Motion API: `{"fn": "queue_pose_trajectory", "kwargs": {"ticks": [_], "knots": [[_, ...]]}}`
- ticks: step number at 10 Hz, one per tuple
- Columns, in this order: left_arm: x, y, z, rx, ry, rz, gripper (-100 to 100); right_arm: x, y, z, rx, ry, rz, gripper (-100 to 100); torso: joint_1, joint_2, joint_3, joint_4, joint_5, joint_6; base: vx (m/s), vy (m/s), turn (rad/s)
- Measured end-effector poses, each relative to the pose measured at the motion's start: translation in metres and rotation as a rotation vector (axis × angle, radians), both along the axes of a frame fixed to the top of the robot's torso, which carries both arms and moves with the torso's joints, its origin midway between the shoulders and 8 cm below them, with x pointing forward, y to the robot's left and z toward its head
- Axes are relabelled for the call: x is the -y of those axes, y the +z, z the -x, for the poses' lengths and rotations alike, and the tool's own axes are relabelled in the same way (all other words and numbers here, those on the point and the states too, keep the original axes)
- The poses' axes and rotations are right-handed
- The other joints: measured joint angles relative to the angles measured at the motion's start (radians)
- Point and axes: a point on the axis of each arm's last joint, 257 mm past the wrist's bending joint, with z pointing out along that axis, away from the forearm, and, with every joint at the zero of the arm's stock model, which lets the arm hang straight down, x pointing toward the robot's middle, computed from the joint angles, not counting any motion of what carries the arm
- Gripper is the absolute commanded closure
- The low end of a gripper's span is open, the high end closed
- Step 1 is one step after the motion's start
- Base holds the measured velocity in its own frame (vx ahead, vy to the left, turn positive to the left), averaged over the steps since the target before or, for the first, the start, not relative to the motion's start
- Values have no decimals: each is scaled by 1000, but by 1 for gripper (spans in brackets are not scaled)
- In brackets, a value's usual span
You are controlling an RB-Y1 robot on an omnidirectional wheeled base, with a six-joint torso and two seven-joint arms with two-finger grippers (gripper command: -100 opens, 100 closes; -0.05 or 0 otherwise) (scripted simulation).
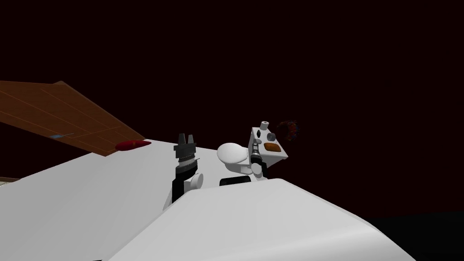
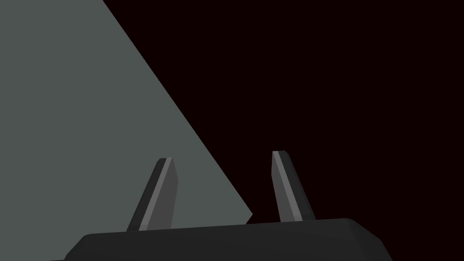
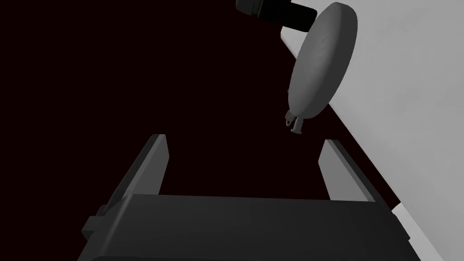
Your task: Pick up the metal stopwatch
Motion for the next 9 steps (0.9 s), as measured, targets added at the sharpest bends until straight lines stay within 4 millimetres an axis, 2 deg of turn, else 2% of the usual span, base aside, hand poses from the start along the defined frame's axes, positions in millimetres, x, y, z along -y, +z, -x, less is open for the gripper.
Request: {"fn": "queue_pose_trajectory", "kwargs": {"ticks": [4,5,6,9], "knots": [[0,0,0,0,0,0,0,-2,-16,1,6,-14,-146,-100,-7,-6,-5,-3,-2,1,68,-30,-5],[0,0,0,0,0,0,0,-2,-16,1,8,-15,-152,0,-7,-5,-4,-3,-2,1,0,0,0],[0,0,0,0,0,0,0,-2,-16,1,8,-14,-152,-100,-6,-4,-3,-2,-2,1,58,-18,-246],[0,0,0,0,0,0,0,-27,-2,3,22,36,-143,-100,-4,-6,-4,-3,-1,1,48,30,-153]]}}
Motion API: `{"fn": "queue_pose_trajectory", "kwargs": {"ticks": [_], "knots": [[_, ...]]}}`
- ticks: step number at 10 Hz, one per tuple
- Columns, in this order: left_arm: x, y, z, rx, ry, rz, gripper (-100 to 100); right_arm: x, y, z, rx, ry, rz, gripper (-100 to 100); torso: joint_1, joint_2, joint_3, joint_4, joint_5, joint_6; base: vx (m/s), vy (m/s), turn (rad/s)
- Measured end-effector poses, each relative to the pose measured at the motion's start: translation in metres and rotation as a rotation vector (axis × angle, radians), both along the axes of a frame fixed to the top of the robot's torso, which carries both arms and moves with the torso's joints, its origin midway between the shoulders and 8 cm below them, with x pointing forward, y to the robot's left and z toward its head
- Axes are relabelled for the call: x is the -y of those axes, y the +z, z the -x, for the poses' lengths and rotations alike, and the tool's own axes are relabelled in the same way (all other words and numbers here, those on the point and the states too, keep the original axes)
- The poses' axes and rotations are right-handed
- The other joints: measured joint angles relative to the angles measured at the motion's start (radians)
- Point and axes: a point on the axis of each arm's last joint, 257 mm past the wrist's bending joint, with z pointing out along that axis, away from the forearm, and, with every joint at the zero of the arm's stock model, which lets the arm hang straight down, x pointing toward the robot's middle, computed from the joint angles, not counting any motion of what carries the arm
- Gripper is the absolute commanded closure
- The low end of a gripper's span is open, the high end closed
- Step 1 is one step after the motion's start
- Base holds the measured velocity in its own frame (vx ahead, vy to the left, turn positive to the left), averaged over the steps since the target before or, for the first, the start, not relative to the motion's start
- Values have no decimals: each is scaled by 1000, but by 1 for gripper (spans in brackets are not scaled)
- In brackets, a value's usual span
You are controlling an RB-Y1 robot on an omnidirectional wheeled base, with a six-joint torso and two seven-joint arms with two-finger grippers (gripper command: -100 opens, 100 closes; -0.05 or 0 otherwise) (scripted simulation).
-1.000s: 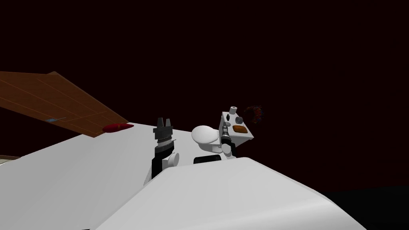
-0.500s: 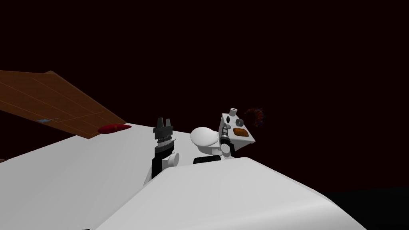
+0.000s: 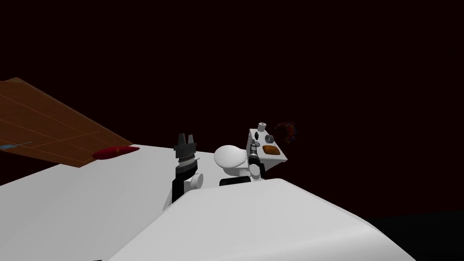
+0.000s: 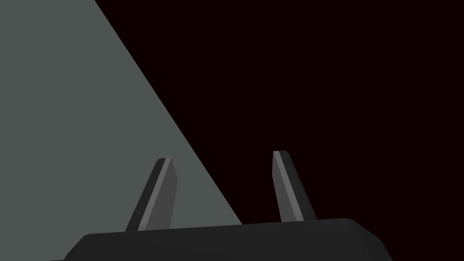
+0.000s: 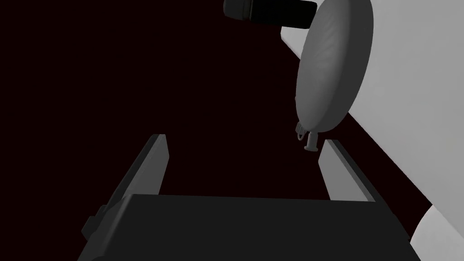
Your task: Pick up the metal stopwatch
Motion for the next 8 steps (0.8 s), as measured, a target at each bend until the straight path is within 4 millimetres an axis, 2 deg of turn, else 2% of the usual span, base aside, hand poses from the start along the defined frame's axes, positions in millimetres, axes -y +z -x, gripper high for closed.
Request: {"fn": "queue_pose_trajectory", "kwargs": {"ticks": [1,2,6,7,8], "knots": [[0,0,0,0,0,0,0,-10,5,1,5,17,4,-100,1,0,0,0,0,0,11,19,-41],[0,0,0,0,0,0,0,-11,5,1,5,19,6,100,0,2,1,1,0,-1,0,0,0],[0,0,0,0,0,0,0,-12,5,1,5,19,5,100,-2,3,2,1,0,0,0,0,0],[0,0,0,0,0,0,0,-12,5,1,5,19,5,0,-3,3,2,1,0,0,0,0,0],[0,0,0,0,0,0,0,-12,5,1,5,19,5,100,-3,3,2,1,0,0,-39,-52,173]]}}
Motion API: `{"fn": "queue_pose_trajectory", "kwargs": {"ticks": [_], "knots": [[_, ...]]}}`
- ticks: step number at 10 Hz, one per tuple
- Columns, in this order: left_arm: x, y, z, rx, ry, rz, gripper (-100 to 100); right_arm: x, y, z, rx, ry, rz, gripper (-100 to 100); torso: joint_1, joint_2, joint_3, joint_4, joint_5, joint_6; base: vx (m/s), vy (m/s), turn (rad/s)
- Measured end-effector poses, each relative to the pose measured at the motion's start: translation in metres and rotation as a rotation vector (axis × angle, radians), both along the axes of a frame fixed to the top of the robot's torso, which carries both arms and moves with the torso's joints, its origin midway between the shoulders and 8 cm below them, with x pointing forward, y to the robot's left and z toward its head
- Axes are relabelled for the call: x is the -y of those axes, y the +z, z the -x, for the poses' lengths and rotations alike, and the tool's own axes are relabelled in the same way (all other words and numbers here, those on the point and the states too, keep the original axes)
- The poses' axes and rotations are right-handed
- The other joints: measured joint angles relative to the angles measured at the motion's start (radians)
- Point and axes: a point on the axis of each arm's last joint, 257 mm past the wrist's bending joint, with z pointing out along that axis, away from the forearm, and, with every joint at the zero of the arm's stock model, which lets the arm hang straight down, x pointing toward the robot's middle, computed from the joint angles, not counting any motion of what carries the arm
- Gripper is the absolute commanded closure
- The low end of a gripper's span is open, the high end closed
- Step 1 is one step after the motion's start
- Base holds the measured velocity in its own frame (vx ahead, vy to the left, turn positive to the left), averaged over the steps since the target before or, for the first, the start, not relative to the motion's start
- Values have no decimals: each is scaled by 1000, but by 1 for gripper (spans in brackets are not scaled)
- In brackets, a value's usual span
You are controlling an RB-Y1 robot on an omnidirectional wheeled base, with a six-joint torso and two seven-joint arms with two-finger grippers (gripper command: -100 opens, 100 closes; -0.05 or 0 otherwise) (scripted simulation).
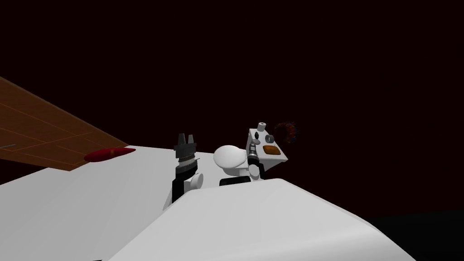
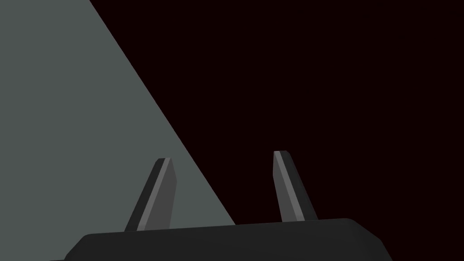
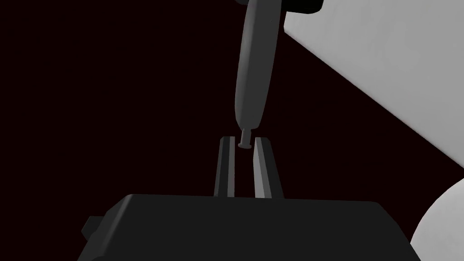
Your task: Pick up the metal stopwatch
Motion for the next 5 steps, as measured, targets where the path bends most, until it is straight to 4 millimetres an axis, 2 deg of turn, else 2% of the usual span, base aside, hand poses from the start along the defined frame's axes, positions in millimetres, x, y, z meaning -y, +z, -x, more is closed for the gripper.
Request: {"fn": "queue_pose_trajectory", "kwargs": {"ticks": [2,4,5], "knots": [[0,0,0,0,0,0,0,18,-7,0,-11,-29,-4,100,-6,3,2,0,-1,0,-49,-54,204],[0,0,0,0,0,0,0,30,-14,-2,-19,-54,-9,100,-1,2,1,0,0,0,-17,7,54],[0,0,0,0,0,0,0,31,-14,-2,-19,-55,-10,0,0,1,1,0,0,0,0,0,0]]}}
